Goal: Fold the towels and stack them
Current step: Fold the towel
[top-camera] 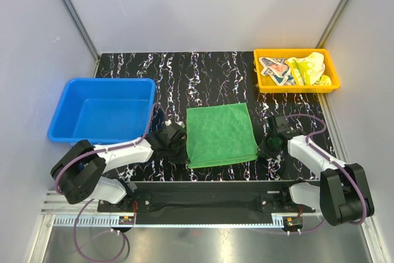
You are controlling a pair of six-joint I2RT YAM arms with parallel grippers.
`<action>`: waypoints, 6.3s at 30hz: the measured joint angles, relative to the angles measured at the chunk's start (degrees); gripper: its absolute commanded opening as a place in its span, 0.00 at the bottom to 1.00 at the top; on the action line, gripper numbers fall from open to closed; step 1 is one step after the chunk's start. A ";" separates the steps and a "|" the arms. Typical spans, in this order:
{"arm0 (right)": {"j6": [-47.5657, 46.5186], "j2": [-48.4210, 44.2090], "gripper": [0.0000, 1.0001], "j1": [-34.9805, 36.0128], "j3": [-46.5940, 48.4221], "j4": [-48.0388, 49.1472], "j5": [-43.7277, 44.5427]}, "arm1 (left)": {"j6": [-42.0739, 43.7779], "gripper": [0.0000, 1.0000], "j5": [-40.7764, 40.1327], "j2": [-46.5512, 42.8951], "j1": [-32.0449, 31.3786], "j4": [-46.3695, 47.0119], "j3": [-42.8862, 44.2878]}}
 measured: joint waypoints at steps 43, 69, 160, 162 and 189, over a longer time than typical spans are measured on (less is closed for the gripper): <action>0.46 -12.70 0.24 0.11 4.37 -9.20 -3.02 | -2.34 0.34 -4.31 -7.78 -6.71 -12.26 4.31; -2.43 -1.88 0.36 3.43 7.06 -7.82 -4.92 | 5.57 0.49 -4.33 -0.83 -3.63 -13.33 11.26; -73.44 57.44 0.45 -7.87 68.83 -16.85 -25.31 | 57.64 0.50 10.23 50.93 22.53 -30.82 72.08; -73.72 57.96 0.42 -8.04 69.40 -17.07 -25.07 | 57.94 0.45 10.43 51.49 22.53 -30.93 72.94; -74.58 59.25 0.00 -8.61 68.52 -12.04 -26.43 | 59.43 0.00 9.25 54.64 22.84 -32.98 80.17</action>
